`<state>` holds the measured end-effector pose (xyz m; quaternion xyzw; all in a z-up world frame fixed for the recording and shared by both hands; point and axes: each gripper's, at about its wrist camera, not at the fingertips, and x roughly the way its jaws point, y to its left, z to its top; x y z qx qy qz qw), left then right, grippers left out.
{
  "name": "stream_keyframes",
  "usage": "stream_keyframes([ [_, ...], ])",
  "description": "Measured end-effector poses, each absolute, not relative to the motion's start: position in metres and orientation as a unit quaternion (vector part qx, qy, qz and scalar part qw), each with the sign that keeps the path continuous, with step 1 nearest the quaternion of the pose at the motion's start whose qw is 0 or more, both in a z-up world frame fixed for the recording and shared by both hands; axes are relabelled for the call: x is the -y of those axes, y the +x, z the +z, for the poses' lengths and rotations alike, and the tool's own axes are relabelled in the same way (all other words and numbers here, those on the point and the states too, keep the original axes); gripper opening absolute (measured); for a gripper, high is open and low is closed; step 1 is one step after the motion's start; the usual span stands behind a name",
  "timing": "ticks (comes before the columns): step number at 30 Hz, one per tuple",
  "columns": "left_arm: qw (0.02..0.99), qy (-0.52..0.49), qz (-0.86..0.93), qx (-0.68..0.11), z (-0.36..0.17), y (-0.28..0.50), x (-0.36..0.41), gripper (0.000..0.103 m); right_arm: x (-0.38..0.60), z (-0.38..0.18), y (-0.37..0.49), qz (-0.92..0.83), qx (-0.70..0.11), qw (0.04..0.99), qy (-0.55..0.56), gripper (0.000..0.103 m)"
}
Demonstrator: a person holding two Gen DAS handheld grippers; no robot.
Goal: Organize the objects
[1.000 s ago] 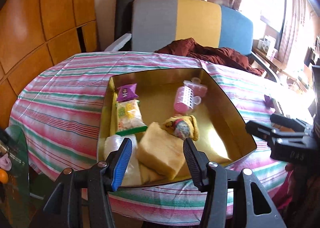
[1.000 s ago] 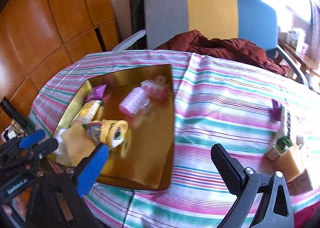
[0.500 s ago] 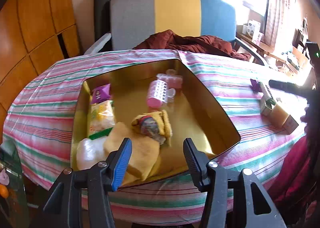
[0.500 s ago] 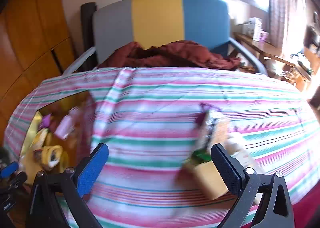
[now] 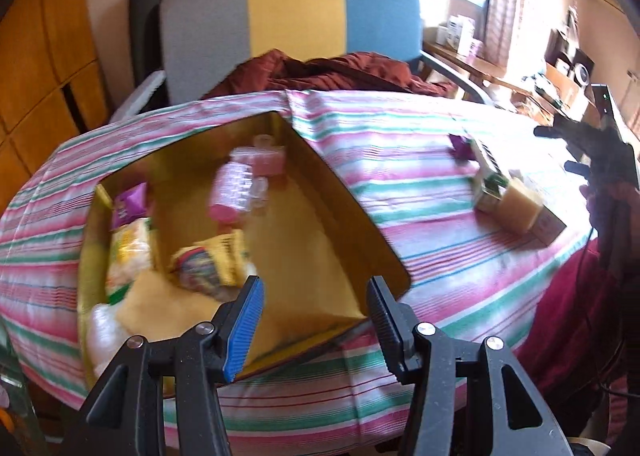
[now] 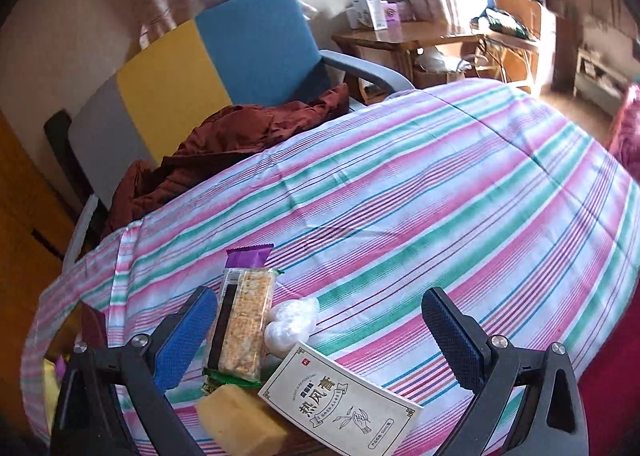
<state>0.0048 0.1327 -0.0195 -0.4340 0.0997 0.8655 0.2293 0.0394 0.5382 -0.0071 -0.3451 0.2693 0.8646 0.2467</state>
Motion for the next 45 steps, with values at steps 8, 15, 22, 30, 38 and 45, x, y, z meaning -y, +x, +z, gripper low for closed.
stream_keyframes([
  [8,0.268,-0.451,0.842,-0.125,-0.030,0.008,-0.175,0.054,-0.559,-0.020,0.050,0.837,-0.342,0.255,-0.341,0.103],
  [15,0.306,-0.466,0.820,-0.130,-0.036,0.007,-0.207,0.054,-0.560,-0.026,0.049,0.833,-0.351,0.244,-0.352,0.103],
  [22,0.350,-0.449,0.809,-0.145,-0.031,0.007,-0.248,0.061,-0.563,-0.026,0.052,0.831,-0.365,0.238,-0.347,0.103],
  [30,0.424,-0.411,0.784,-0.193,-0.031,0.015,-0.313,0.078,-0.566,-0.026,0.055,0.829,-0.379,0.230,-0.341,0.103],
  [38,0.462,-0.386,0.765,-0.230,-0.042,0.014,-0.376,0.081,-0.573,-0.032,0.055,0.819,-0.396,0.229,-0.346,0.103],
  [45,0.476,-0.409,0.748,-0.218,-0.066,0.005,-0.396,0.055,-0.575,-0.037,0.051,0.813,-0.401,0.227,-0.357,0.103],
])
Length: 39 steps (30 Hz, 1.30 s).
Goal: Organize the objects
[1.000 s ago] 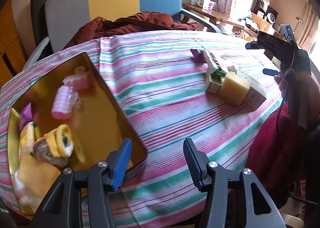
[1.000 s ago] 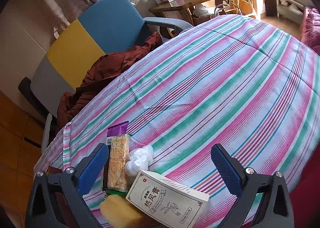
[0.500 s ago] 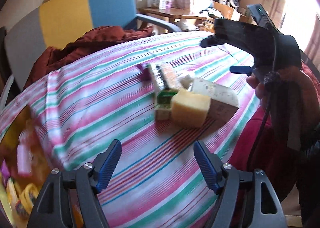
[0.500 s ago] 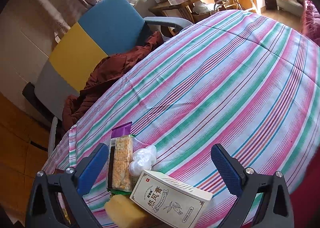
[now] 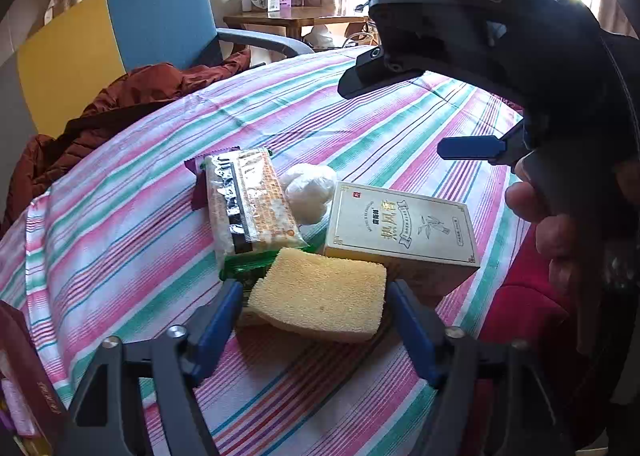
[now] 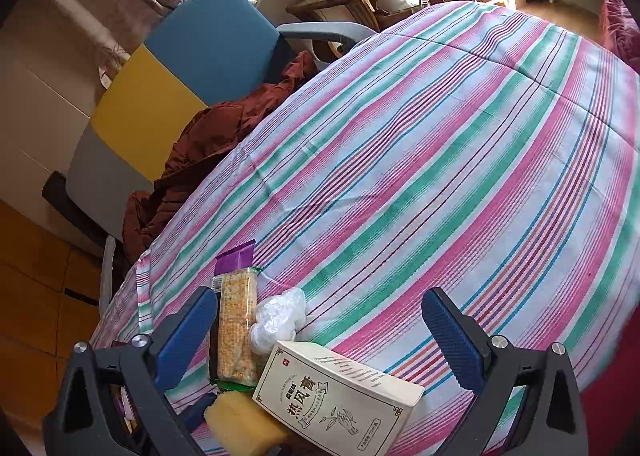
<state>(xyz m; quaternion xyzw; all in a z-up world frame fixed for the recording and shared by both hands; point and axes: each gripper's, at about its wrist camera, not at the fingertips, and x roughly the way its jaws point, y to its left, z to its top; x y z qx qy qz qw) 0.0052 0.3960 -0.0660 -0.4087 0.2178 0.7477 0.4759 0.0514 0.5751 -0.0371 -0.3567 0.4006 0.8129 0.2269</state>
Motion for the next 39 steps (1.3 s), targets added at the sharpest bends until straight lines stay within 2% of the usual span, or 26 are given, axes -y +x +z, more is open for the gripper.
stream_keyframes([
  [9,0.462,-0.436,0.756,-0.155,-0.062,0.007,-0.335,0.054,-0.570,-0.041,0.043,0.811,-0.383,0.220,-0.383,0.103],
  [15,0.446,-0.433,0.768,-0.153,-0.063,0.023,-0.289,0.054,-0.557,-0.052,0.033,0.799,-0.357,0.213,-0.434,0.103],
  [27,0.439,-0.448,0.770,-0.118,-0.065,0.021,-0.268,0.054,-0.514,-0.060,0.029,0.776,-0.181,0.172,-0.579,0.103],
  [29,0.439,-0.449,0.770,-0.114,-0.065,0.023,-0.264,0.054,-0.512,-0.066,0.028,0.768,-0.173,0.168,-0.594,0.090],
  [31,0.439,-0.450,0.770,-0.109,-0.064,0.023,-0.262,0.054,-0.507,-0.070,0.026,0.761,-0.154,0.168,-0.607,0.064],
  [33,0.441,-0.446,0.771,-0.107,-0.062,0.025,-0.259,0.054,-0.500,-0.070,0.027,0.763,-0.136,0.162,-0.611,0.055],
  [39,0.444,-0.437,0.777,-0.097,-0.054,0.028,-0.250,0.054,-0.484,-0.055,0.048,0.785,-0.130,0.156,-0.585,0.054],
])
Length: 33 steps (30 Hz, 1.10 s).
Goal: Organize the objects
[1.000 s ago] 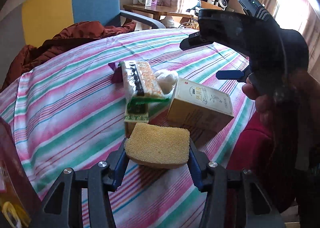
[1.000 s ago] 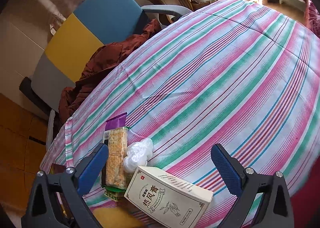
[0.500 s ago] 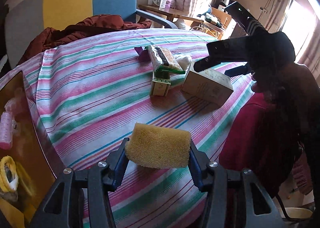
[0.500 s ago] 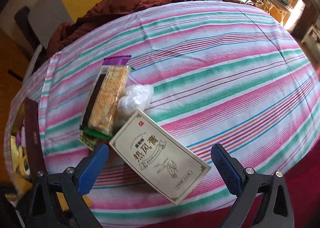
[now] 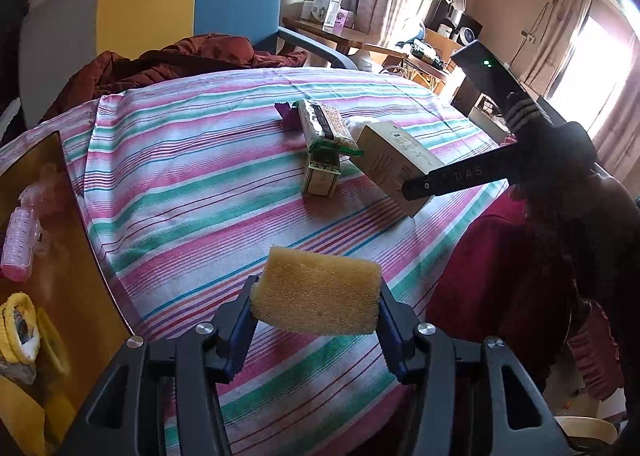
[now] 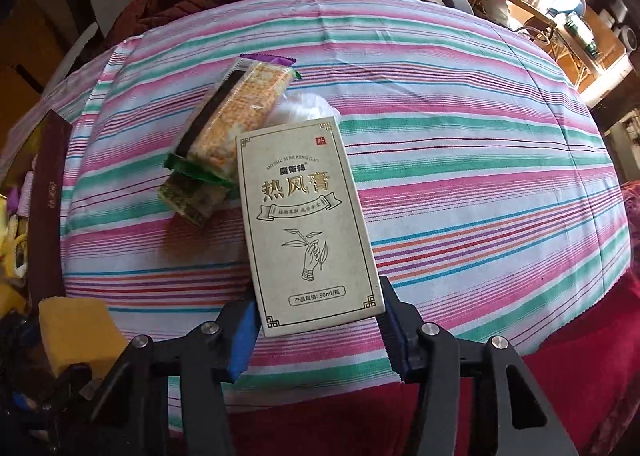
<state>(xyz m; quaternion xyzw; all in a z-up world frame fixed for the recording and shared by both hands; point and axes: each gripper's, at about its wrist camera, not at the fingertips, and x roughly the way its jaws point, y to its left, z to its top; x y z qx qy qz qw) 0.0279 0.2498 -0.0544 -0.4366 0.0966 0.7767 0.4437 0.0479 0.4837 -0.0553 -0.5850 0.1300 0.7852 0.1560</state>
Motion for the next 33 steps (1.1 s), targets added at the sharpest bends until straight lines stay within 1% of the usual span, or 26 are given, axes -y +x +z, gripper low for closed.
stream_keyframes([
  [7,0.433,-0.421,0.793,-0.079,-0.036,0.029,-0.230,0.054,-0.441,-0.036,0.077,0.820,-0.153,0.095,-0.543,0.054],
  [10,0.419,-0.416,0.804,-0.071,-0.027,0.026,-0.217,0.054,-0.427,-0.029,0.074,0.831,-0.160,0.078,-0.527,0.054],
  [15,0.387,-0.407,0.826,-0.041,-0.010,0.016,-0.179,0.054,-0.397,-0.010,0.055,0.851,-0.146,0.039,-0.502,0.054],
  [24,0.277,-0.384,0.880,0.041,0.018,-0.018,-0.073,0.054,-0.305,0.008,-0.005,0.865,-0.091,-0.069,-0.488,0.054],
  [29,0.244,-0.390,0.886,0.059,0.009,-0.024,-0.035,0.054,-0.253,0.006,-0.041,0.859,-0.056,-0.127,-0.492,0.054],
  [33,0.245,-0.407,0.878,0.060,-0.007,-0.019,-0.027,0.054,-0.214,0.001,-0.062,0.847,0.002,-0.181,-0.501,0.054],
])
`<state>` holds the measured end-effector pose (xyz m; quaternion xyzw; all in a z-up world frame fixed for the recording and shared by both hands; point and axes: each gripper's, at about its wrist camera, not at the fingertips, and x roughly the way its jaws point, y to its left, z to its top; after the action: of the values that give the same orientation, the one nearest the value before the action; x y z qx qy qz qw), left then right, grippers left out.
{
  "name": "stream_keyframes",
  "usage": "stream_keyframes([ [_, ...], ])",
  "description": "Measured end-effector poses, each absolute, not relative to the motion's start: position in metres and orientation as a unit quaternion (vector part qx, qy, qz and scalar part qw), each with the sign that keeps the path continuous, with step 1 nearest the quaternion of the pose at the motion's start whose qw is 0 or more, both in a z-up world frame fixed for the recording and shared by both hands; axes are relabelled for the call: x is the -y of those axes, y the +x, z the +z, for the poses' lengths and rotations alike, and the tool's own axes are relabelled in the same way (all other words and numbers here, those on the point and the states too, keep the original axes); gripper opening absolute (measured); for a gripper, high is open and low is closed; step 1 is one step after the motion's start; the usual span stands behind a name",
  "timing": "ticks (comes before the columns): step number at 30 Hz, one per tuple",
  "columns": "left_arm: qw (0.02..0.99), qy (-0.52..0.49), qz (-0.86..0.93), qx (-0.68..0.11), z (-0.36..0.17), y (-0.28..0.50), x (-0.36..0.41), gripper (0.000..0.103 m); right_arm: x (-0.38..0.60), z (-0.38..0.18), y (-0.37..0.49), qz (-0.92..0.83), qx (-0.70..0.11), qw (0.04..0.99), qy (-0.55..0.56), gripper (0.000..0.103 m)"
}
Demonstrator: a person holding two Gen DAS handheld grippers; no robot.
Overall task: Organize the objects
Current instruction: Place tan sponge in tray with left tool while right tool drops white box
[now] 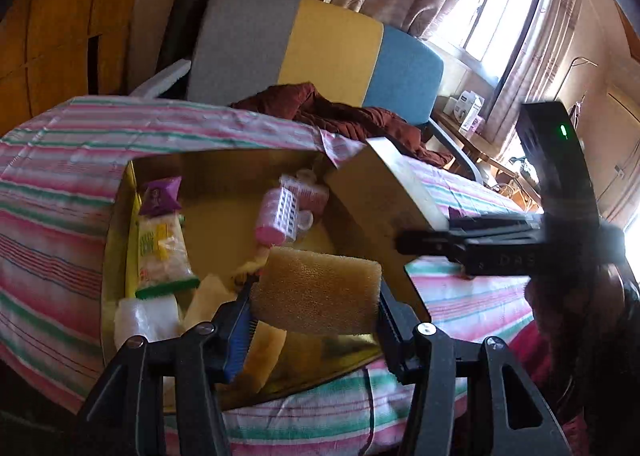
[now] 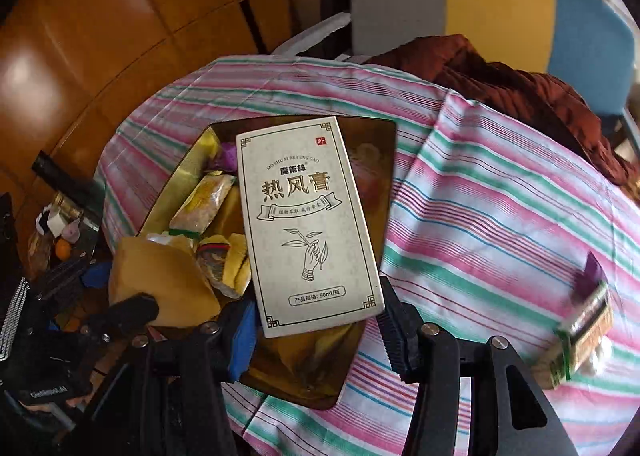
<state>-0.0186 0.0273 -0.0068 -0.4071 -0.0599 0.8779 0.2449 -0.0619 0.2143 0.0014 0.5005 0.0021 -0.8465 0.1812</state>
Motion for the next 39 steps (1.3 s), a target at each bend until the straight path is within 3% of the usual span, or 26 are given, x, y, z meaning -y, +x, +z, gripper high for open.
stream_keyframes([
  [5,0.261,-0.427,0.864,0.056,-0.025,-0.016,-0.039,0.055,-0.173,-0.006,-0.086,-0.821,-0.087,0.246,0.507,0.054],
  [8,0.267,-0.434,0.859,0.052,-0.031,-0.016,-0.045,0.055,-0.165,-0.026,-0.104,-0.811,-0.136,0.213,0.528,0.056],
  [11,0.271,-0.446,0.852,0.048,-0.038,-0.016,-0.048,0.055,-0.175,-0.037,-0.112,-0.810,-0.128,0.191,0.540,0.056],
  [15,0.269,-0.451,0.849,0.057,-0.043,-0.018,-0.048,0.055,-0.196,-0.035,-0.109,-0.823,-0.091,0.169,0.535,0.066],
  [19,0.265,-0.454,0.849,0.060,-0.045,-0.022,-0.050,0.055,-0.203,-0.028,-0.108,-0.836,-0.075,0.155,0.521,0.066],
  [21,0.268,-0.453,0.848,0.065,-0.045,-0.022,-0.050,0.056,-0.198,-0.025,-0.105,-0.834,-0.071,0.175,0.518,0.061],
  [22,0.266,-0.452,0.849,0.063,-0.045,-0.021,-0.050,0.056,-0.193,-0.027,-0.104,-0.830,-0.076,0.186,0.520,0.051],
  [24,0.266,-0.456,0.847,0.061,-0.048,-0.022,-0.051,0.056,-0.179,-0.032,-0.102,-0.830,-0.104,0.190,0.514,0.050],
  [26,0.273,-0.467,0.839,0.063,-0.053,-0.021,-0.052,0.056,-0.169,-0.032,-0.101,-0.825,-0.095,0.216,0.514,0.036],
  [27,0.275,-0.470,0.837,0.061,-0.055,-0.021,-0.053,0.056,-0.165,-0.034,-0.101,-0.821,-0.089,0.227,0.516,0.022],
  [39,0.261,-0.469,0.842,0.065,-0.061,-0.024,-0.051,0.058,-0.180,-0.043,-0.122,-0.836,-0.011,0.180,0.518,0.025],
])
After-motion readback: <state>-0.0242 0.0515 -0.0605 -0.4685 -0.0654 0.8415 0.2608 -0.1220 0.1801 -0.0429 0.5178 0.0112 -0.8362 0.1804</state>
